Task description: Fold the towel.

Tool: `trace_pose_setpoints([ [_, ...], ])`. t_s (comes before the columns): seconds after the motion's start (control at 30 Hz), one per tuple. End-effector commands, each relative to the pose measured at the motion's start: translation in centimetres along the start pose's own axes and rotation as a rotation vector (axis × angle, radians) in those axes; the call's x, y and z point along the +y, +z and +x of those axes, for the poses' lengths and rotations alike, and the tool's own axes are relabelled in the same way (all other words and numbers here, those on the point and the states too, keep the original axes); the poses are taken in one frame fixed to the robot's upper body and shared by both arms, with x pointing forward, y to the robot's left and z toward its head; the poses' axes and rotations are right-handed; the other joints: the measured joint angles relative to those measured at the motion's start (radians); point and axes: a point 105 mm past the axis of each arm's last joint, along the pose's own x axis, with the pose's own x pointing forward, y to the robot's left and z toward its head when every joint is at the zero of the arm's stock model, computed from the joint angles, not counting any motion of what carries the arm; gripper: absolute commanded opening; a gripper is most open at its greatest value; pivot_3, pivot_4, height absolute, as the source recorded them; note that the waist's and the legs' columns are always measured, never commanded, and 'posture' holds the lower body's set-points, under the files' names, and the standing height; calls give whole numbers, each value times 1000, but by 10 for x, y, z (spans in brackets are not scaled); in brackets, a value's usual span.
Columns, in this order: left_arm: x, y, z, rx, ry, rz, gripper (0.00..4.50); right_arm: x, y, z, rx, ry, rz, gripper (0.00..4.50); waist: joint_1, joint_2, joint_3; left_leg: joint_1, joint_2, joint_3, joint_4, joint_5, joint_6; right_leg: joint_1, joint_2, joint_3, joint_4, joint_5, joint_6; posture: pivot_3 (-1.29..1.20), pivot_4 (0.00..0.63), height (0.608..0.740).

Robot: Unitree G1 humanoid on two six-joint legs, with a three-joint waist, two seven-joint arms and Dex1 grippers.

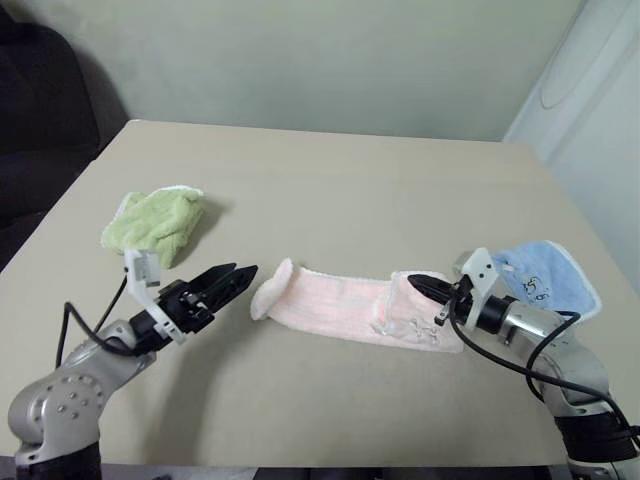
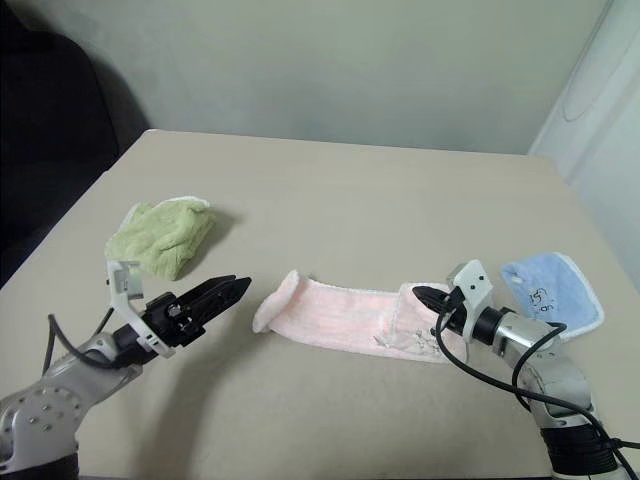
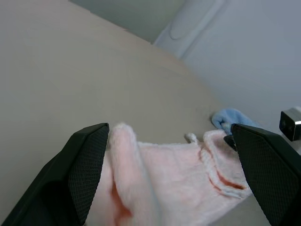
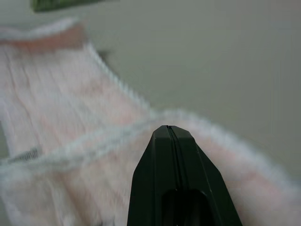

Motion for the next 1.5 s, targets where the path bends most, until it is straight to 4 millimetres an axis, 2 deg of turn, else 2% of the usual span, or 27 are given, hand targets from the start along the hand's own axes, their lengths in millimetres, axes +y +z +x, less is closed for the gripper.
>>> trace_pose_setpoints([
  [0.03, -19, -2, -11, -26, -19, -110, 4500, 1, 19, 5, -59, 13, -37, 8, -1, 2, 2, 0, 0, 0, 0, 0, 0, 0, 0, 0, 0, -1, 2, 0, 150, 740],
  [0.2, -23, -19, -24, -39, 58, -287, 4500, 5, 20, 17, -82, 39, -33, 8, 1, 7, 6, 1, 0, 0, 0, 0, 0, 0, 1, 0, 1, -4, 6, 0, 150, 740],
  [0.33, -19, -43, -22, 9, 171, -397, 4500, 7, 23, 25, -109, 47, -27, 8, 1, 10, 8, 2, 0, 0, 0, 0, 0, 1, 1, 0, 1, -3, 5, 0, 150, 740],
  [0.4, -16, -47, -22, 4, 211, -453, 4500, 8, 24, 28, -116, 49, -26, 8, 1, 10, 8, 3, 0, 0, 0, 0, 0, 1, 1, 0, 1, -3, 4, 0, 150, 740],
  [0.43, -15, -49, -22, 7, 227, -458, 4500, 8, 25, 29, -119, 49, -26, 8, 1, 11, 8, 3, 0, 0, 0, 0, -1, 1, 2, 0, 1, 0, 0, 0, 150, 740],
  [0.57, -13, -59, -19, 56, 267, -463, 4500, 5, 25, 32, -130, 37, -23, 8, -1, 13, 10, 7, 0, 0, 0, -1, -2, 5, 4, 0, 1, 0, 0, 0, 150, 740],
  [1.03, 8, -61, 33, 72, 316, -523, 4500, -3, 28, 27, -157, -42, -30, 8, 8, 14, 11, 12, 0, -1, 0, -2, -3, 10, 6, 0, 1, 1, -9, 0, 150, 740],
  [1.33, 8, -65, 49, 108, 315, -512, 4500, -9, 31, 21, -167, -97, -41, 8, 10, 13, 12, 13, 0, -1, 1, -1, -3, 11, 7, 0, 1, 1, -10, 0, 150, 740],
  [1.43, 7, -64, 50, 110, 313, -493, 3925, -11, 32, 20, -172, -109, -41, 0, 10, 13, 12, 13, 0, -1, 1, -1, -3, 11, 7, 0, 1, 1, -10, 0, 150, 740],
  [1.5, 7, -62, 49, 98, 310, -489, 3202, -11, 32, 20, -172, -111, -41, 0, 10, 13, 12, 13, 0, -1, 1, -1, -3, 11, 7, 0, 1, 1, -10, 0, 150, 740],
])
